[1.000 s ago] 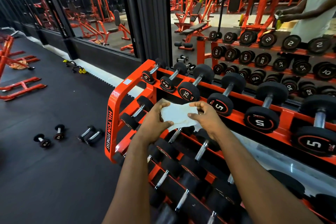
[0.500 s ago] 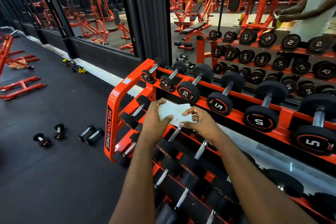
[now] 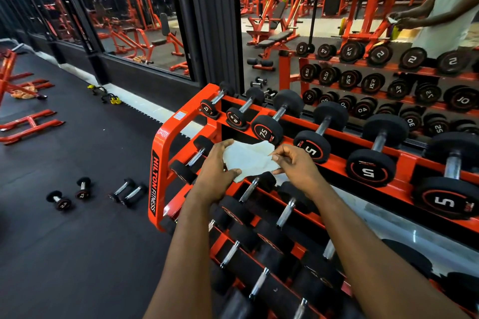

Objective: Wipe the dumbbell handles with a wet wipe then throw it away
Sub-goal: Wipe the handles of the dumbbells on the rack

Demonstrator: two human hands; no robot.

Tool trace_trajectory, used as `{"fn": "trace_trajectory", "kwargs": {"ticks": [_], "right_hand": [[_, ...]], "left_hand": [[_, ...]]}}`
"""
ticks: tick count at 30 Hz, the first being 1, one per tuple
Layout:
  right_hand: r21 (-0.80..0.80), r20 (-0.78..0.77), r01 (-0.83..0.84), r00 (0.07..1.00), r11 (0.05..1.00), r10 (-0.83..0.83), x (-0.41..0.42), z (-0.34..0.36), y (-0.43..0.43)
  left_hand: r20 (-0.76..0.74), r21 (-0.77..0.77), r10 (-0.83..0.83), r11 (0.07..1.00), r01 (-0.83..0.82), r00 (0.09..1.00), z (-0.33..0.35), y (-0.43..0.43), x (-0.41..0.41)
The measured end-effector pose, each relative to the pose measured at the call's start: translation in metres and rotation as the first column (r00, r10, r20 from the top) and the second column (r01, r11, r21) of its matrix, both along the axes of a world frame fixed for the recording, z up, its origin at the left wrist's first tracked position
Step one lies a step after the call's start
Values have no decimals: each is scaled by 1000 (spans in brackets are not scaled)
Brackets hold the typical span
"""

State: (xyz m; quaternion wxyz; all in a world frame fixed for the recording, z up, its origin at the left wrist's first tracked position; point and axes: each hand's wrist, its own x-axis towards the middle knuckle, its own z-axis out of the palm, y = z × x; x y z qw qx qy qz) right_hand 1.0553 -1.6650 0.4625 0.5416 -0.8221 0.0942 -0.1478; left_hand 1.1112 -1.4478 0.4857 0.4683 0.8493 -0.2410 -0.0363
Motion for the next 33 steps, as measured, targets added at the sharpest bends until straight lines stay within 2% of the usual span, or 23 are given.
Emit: {"fn": "trace_trajectory", "kwargs": {"ticks": [2, 5, 6, 9, 12, 14, 16, 18, 21, 24, 29, 33], "right_hand": [[67, -50, -4, 999, 998, 8, 1, 2, 0], [346, -86, 59, 996, 936, -31, 3, 4, 6], [389, -85, 96, 994, 916, -68, 4, 5, 8], [372, -36, 167, 986, 913, -166, 7, 0, 13], [343, -13, 131, 991, 930, -135, 9, -1, 21], [203, 11, 136, 990, 970, -141, 11, -3, 25], [3, 71, 231, 970, 973, -231, 12, -2, 30], [-57, 187, 330, 931, 942, -315, 8, 0, 40], [-69, 321, 384, 882, 921, -344, 2, 0, 55], [-55, 347, 336, 889, 940, -298, 0, -4, 63], [8, 282, 172, 945, 985, -167, 3, -12, 73], [156, 172, 44, 982, 987, -71, 5, -22, 85]], "left_hand": [[-8, 18, -28, 999, 28, 1000, 0, 1, -1], [-10, 30, -70, 997, 70, 997, 0, 0, -3], [-6, 18, -81, 997, 82, 997, 0, -1, -3], [24, -94, -55, 994, 57, 998, -1, -7, -6], [138, -153, 88, 986, -66, 986, -4, -13, -6], [174, -119, 112, 989, -92, 978, -4, -16, -7], [193, -53, 60, 997, -51, 979, -5, -17, -7], [157, 2, 4, 1000, -5, 988, -6, -18, -7], [92, 35, -37, 999, 33, 995, -8, -21, -6], [77, 28, -83, 996, 81, 994, -9, -22, -4], [-78, -133, -62, 990, 52, 995, -14, -14, 2], [-24, -137, 41, 990, -44, 999, -20, -7, 11]]}}
